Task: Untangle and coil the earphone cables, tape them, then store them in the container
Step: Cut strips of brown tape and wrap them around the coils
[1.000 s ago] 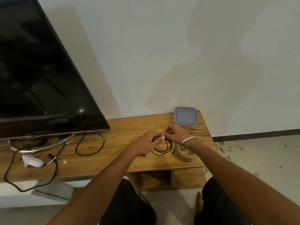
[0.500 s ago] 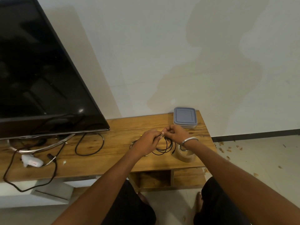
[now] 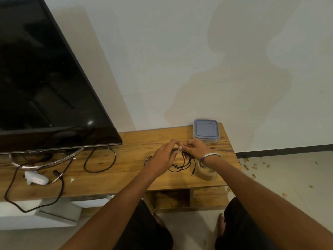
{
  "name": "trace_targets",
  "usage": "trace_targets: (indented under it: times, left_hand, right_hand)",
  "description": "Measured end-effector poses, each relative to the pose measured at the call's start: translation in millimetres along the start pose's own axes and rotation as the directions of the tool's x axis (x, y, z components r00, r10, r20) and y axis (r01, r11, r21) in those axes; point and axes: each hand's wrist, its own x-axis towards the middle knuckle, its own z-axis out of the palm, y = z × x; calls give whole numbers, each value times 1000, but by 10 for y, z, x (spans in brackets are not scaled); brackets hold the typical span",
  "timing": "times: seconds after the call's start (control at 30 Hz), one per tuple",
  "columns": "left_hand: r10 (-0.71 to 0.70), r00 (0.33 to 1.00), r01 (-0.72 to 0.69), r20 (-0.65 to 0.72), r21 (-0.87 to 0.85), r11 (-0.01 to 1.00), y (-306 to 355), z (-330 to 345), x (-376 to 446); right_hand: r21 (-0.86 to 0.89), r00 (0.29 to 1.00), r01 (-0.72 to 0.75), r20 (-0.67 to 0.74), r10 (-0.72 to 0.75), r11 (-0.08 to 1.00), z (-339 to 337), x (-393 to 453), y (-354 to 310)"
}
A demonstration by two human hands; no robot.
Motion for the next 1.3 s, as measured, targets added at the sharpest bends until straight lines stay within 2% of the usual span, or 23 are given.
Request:
trace_targets:
  times: [0.2,0.4,0.73,0.83,1.03,1.3]
  left_hand:
    - [-18,1000,18,-8,-19,1000,-19,1,4]
    - [-26,999,25,-37,-26,999,-84,14,13]
    - [6,997,-7,-76,-8,1000,-134,76,39]
    - [-2,994,-1,-106,-29,1000,-114,60,48]
    - [10,996,-11,-94,-17,1000,-112,66,47]
    - [-10,998,6,-68,-49,999,-156,143,-2]
  right_hand:
    - [-84,999,12,46,-9,996,0,-39,14]
    - [-30,992,-16,124,20,999,10,-52,78]
    - [-103,987,-85,129,98,991,125,66,172]
    - [-228,994,-25,96,48,973,158,72,158]
    - [-353,999,39,-16,-48,935,209,92,210]
    - [-473,989,142,34,-144,870,196,74,260]
